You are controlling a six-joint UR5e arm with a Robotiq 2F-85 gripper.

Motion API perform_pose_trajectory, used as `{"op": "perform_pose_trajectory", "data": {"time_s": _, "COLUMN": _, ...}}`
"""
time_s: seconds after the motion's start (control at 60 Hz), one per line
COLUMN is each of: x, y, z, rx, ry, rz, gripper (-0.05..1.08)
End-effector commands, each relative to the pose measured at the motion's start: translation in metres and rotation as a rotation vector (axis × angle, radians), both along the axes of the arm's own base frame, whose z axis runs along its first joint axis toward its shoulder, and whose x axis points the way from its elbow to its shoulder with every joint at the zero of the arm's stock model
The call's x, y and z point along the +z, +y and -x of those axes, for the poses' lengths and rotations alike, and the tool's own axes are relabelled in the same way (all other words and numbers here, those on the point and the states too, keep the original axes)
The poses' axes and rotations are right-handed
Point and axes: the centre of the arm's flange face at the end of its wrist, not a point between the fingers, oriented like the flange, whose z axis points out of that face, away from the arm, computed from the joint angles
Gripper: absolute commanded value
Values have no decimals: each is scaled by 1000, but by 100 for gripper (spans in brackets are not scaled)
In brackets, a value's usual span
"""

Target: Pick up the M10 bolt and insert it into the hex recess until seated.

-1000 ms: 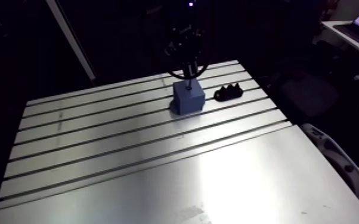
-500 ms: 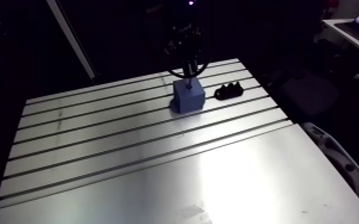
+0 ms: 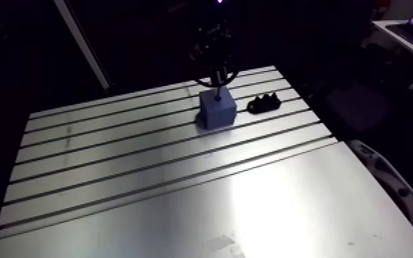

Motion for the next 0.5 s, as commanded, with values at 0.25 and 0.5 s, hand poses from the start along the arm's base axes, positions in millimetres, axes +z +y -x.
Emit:
{"op": "perform_pose_trajectory", "data": {"time_s": 0.25, "x": -5, "y": -1, "z": 1, "rx": 3, "ry": -8, "rz": 1, "gripper": 102}}
{"op": "perform_pose_trajectory", "data": {"time_s": 0.5, "x": -6, "y": -1, "z": 1, "rx": 3, "ry": -9, "rz": 2, "gripper": 102}}
